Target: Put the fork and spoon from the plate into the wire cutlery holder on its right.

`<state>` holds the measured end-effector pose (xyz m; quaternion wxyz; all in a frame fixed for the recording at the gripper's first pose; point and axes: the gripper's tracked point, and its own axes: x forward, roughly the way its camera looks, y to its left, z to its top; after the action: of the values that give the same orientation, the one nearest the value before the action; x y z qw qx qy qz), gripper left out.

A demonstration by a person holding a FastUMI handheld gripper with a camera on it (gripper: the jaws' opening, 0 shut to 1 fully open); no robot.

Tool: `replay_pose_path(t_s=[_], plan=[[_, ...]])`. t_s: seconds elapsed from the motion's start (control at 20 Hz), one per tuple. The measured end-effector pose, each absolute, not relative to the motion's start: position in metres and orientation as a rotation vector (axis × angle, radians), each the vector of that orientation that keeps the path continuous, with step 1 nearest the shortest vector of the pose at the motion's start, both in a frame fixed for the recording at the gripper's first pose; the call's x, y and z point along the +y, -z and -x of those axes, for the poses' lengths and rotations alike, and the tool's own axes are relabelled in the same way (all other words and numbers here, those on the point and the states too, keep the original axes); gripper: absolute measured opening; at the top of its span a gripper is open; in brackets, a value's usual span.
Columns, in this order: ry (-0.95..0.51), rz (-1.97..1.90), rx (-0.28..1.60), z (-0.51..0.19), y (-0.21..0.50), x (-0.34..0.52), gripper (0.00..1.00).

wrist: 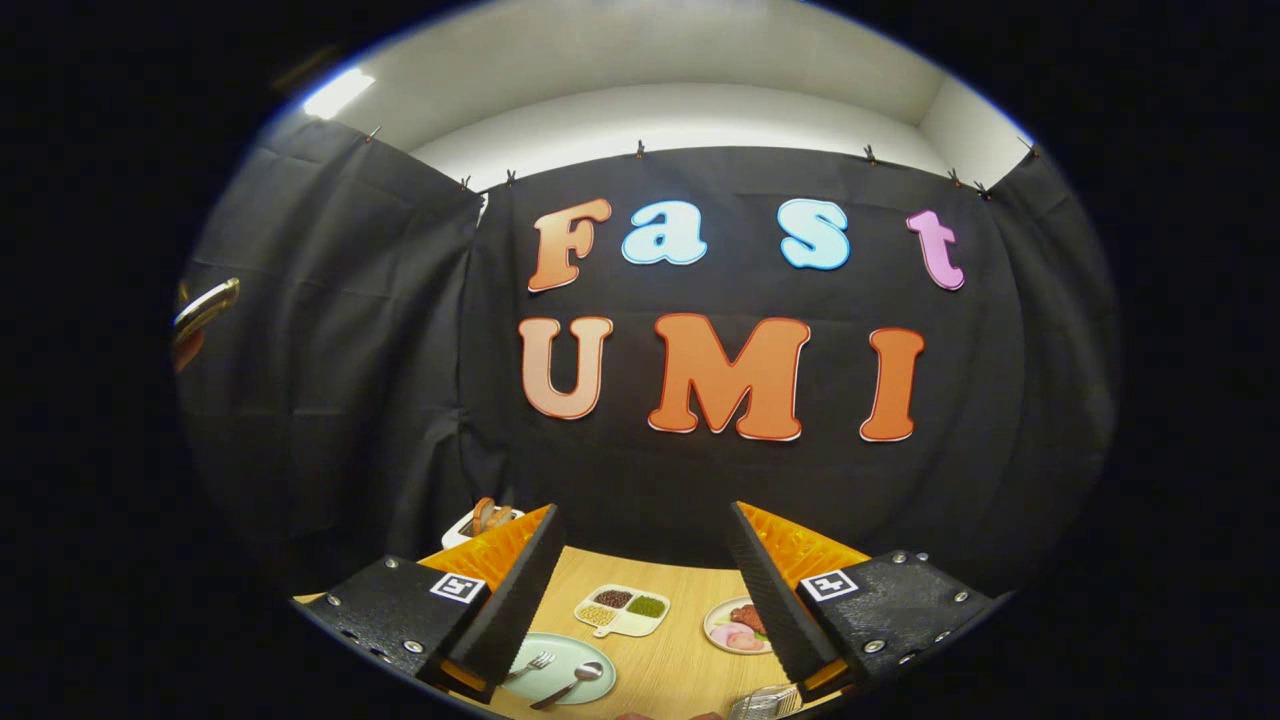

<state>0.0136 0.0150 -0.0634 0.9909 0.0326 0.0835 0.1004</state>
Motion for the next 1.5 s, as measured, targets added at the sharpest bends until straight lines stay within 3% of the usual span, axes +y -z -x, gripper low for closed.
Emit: replay_pose_path(t_s=[0.3,0.5,1.0,1.2,1.5], plan=[[-0.301,-0.064,0.307,-0.011,0.109,0.024,0.99],[-0.353,-0.054,0.507,-0.003,0.157,0.049,0.99],[-0.265,-0.106,1.046,0.02,0.283,0.103,0.98],[-0.247,-0.043,1.219,0.033,0.326,0.109,0.93],[-0.257,-0.025,1.434,0.051,0.381,0.132,0.75]])
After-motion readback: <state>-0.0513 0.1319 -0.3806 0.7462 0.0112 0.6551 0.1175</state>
